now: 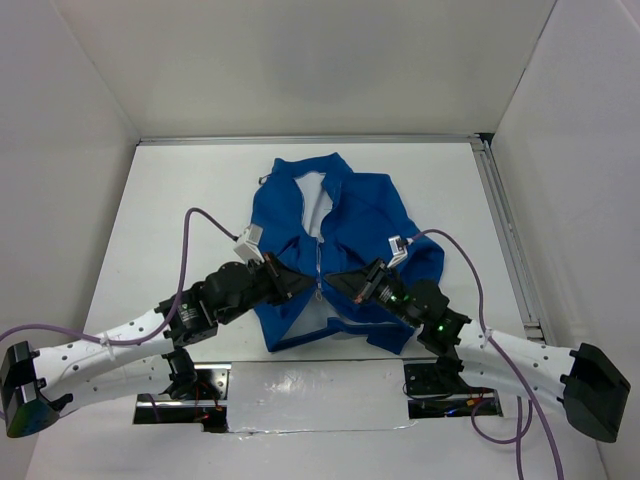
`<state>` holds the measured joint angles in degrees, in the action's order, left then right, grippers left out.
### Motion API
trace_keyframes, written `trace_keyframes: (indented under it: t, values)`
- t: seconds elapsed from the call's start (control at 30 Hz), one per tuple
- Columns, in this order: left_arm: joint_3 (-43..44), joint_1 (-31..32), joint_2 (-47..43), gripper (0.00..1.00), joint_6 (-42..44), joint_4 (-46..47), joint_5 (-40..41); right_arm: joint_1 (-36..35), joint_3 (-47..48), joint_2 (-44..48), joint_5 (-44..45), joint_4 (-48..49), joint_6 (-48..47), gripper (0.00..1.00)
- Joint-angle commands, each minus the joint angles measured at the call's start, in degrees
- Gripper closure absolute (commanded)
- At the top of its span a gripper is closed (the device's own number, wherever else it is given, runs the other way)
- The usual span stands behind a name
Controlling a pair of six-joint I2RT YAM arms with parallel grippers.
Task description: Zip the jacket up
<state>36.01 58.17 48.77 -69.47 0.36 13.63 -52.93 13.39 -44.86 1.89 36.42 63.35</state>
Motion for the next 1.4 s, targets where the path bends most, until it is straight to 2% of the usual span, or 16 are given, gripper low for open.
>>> trace_keyframes:
  t: [0.0,0.53,0.87,1.13,1.37]
  values:
    - [2.8,0.7,-0.6,1.00,-1.7,1.7,-4.5,-1.5,0.9,0.4,3.3,5.8,-3.0,1.00]
    - [3.7,0.7,-2.7,1.00,-3.8,-0.1,-6.0,-4.5,-1.6,0.5,8.5,8.0,-6.0,1.00]
    - [4.2,0.8,-1.5,1.00,-3.4,0.1,-7.0,-5.7,-1.9,-0.8,11.9,10.9,-4.6,1.00]
    - [3.3,0.7,-2.0,1.00,-4.5,0.1,-10.6,-6.0,-2.6,-2.0,20.4,13.9,-1.7,1.00]
    - [2.8,0.7,1.1,1.00,-5.2,0.5,-14.1,-6.0,-1.0,-3.3,20.6,15.9,-1.6,1.00]
